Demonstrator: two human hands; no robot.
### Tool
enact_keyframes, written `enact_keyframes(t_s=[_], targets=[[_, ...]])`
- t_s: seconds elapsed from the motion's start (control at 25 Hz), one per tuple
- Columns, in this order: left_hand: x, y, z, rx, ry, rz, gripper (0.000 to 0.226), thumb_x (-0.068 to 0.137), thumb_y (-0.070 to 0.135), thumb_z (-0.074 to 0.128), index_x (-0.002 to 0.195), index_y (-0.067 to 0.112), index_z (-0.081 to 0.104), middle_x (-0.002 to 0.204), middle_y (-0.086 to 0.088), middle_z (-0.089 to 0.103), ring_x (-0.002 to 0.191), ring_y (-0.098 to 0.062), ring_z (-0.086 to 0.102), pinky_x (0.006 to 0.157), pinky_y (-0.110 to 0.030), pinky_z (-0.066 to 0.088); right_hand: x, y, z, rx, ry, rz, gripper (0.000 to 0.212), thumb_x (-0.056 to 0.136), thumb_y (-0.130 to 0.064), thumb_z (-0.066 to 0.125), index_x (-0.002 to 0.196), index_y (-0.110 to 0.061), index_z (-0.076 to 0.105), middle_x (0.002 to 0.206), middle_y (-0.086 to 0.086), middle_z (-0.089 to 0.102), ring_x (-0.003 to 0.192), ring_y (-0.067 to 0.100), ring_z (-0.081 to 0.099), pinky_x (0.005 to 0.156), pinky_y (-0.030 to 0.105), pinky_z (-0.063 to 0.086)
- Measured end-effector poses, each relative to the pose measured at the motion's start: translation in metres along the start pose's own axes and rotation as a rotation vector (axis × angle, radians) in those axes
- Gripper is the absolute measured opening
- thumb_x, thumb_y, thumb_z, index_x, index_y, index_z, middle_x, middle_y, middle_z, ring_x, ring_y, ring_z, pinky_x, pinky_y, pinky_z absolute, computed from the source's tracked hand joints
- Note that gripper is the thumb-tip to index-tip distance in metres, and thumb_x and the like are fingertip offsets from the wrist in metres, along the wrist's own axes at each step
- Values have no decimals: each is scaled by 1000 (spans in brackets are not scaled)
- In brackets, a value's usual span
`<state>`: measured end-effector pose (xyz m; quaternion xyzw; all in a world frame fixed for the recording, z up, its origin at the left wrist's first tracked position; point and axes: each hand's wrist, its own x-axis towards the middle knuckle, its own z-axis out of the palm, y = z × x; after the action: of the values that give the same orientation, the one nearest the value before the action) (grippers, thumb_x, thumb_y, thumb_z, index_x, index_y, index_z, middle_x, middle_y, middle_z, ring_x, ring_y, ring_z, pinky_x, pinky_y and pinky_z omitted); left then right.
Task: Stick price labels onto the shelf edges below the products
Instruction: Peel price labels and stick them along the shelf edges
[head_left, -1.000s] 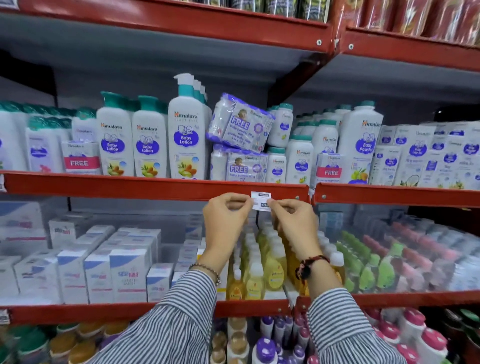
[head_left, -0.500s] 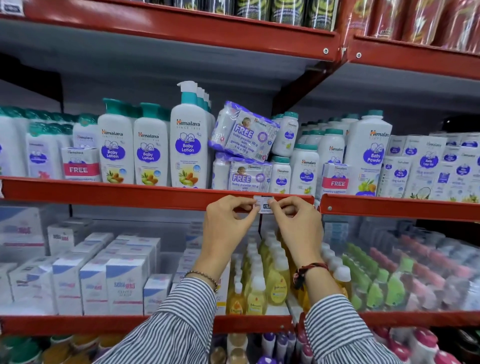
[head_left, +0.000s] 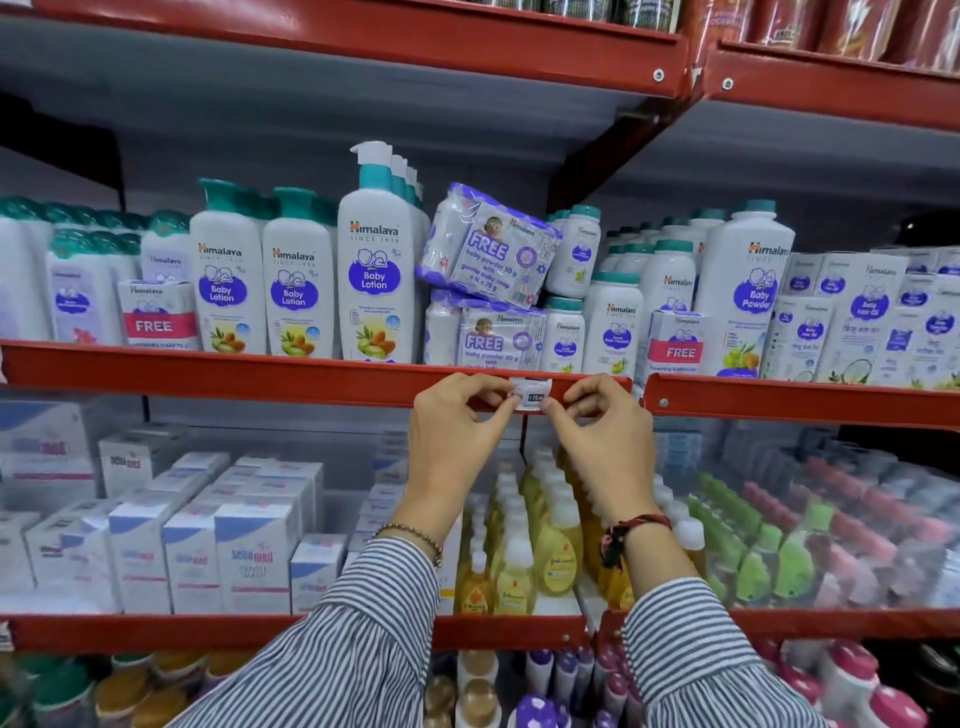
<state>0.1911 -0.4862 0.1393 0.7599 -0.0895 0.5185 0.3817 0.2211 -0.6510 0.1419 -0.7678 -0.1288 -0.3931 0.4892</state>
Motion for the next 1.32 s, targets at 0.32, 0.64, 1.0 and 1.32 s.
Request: enact_keyframes(t_s=[0.32, 0.64, 1.0, 1.32], targets=[[1, 9, -4, -76, -55, -154, 9, 84, 20, 84, 91, 25, 84, 81, 14, 77, 74, 2, 70, 67, -7, 54, 8, -1, -9, 105, -100, 130, 27, 76, -31, 92, 72, -24, 67, 71, -7, 70, 67, 9, 66, 68, 24, 52], [-39, -2, -39, -136, -75, -292, 13, 81, 31, 87, 84, 19, 81, 75, 9, 78, 65, -6, 73, 62, -24, 62, -41, -2, -13, 211, -308, 346, 23, 79, -29, 90, 72, -18, 71, 60, 0, 67, 47, 15, 54, 39, 23, 41], [-179, -73, -82, -54, -467, -663, 31, 92, 39, 75, 80, 11, 83, 64, -4, 77, 37, 5, 57, 46, -17, 46, -164, 23, 15, 152, -746, 685, 14, 84, -29, 86, 79, -17, 80, 57, -7, 74, 38, 0, 56, 37, 15, 39], [-308, -137, -102, 61, -557, -1005, 29, 93, 33, 75, 81, 9, 85, 68, -8, 80, 48, -16, 71, 45, -29, 59, -286, 86, 57, 112, -893, 943, 21, 86, -24, 84, 68, -15, 80, 56, -4, 74, 38, 4, 58, 36, 16, 40]])
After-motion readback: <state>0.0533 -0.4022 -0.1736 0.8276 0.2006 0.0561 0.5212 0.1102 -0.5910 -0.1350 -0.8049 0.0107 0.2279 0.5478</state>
